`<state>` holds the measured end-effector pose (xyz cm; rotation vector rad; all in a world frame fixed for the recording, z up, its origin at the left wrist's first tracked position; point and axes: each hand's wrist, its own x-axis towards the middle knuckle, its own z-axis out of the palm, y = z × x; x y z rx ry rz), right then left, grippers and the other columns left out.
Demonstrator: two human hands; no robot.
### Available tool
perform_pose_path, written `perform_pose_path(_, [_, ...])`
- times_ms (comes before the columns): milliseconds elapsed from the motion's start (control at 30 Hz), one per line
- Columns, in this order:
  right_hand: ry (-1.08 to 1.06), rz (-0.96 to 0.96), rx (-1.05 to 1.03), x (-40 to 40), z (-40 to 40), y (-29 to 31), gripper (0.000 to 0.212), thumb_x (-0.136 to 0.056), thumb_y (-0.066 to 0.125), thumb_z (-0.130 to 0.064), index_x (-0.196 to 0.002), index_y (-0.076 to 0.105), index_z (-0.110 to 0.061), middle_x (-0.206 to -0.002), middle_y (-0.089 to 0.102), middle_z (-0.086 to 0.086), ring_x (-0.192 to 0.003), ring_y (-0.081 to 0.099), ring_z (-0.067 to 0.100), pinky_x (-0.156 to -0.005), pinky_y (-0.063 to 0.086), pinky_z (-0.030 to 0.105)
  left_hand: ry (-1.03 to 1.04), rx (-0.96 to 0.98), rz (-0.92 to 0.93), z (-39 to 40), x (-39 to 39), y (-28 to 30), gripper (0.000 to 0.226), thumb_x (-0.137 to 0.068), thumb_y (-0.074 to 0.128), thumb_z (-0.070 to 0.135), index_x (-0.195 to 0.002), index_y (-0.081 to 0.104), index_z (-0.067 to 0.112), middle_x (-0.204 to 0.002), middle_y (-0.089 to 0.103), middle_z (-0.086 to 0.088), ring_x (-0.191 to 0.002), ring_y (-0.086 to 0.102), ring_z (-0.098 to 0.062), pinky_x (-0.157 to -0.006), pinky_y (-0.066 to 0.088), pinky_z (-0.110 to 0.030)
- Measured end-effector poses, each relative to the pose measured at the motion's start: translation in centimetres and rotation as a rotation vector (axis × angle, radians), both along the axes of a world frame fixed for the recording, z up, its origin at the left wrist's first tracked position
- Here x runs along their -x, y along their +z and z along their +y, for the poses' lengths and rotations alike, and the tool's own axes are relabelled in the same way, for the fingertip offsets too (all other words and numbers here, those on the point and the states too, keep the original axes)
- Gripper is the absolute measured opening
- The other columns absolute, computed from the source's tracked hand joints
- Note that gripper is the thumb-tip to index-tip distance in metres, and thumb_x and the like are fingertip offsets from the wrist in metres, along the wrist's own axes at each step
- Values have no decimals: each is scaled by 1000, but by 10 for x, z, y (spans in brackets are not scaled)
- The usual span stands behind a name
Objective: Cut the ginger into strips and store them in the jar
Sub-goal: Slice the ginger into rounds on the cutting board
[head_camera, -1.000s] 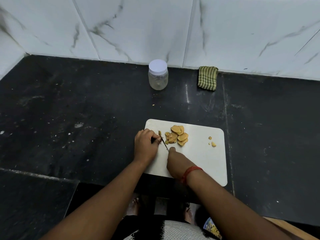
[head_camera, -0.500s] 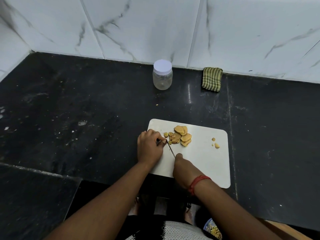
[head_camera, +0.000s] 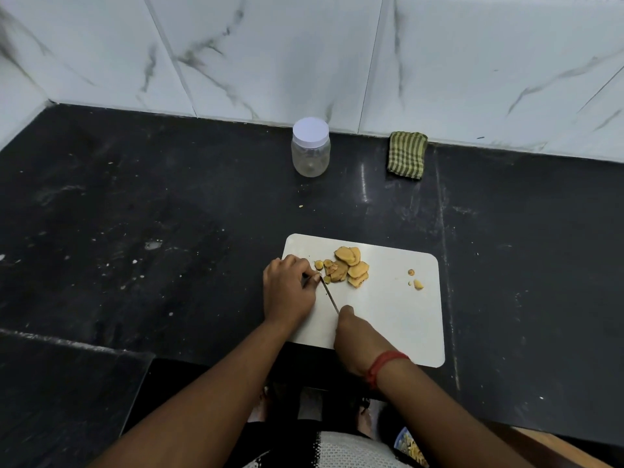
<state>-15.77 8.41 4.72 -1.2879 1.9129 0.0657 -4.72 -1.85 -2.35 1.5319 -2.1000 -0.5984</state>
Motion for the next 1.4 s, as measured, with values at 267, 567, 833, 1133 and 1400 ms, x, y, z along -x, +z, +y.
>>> perform_pose_path(267, [24,-77,51,10,17,5,12,-95,40,-6,-107,38,-5,-90,60,9,-71,54,18,-50,29,18,-21,-34,41,0,-3,0,14,-89,73,23,-82,61,23,-91,58,13,-90,41,-10,-95,32,-33])
perform_pose_path(567, [-203,-222,143,23,31,15,9,-99,39,-18,-99,43,-10,-80,56,7,-71,54,21,-65,38,30,-46,-35,44,5,-4,3,17,-92,69,30,-109,70,31,-103,57,13,-99,42,-8,-100,32,-32])
perform_pose_path(833, [-183,-192,160,27,32,15,11,-100,39,-22,-101,43,-12,-75,55,3,-66,52,16,-53,34,24,-89,57,-145,8,-9,7,12,-88,71,33,-99,73,29,-102,56,8,-100,46,-17,-100,37,-41])
perform_pose_path(1133, [-161,-222,162,22,23,18,10,-100,38,-22,-97,40,-13,-72,50,0,-61,47,12,-52,31,24,-132,39,-83,10,-21,2,23,-95,64,36,-117,68,28,-113,61,8,-105,49,-17,-108,34,-44])
perform_pose_path(1400, [-140,-228,144,14,18,16,7,-101,38,-22,-99,39,-15,-72,48,-3,-60,44,8,-49,27,20,-62,16,-118,7,-13,5,14,-86,72,39,-87,66,26,-97,56,9,-97,50,-17,-103,35,-43])
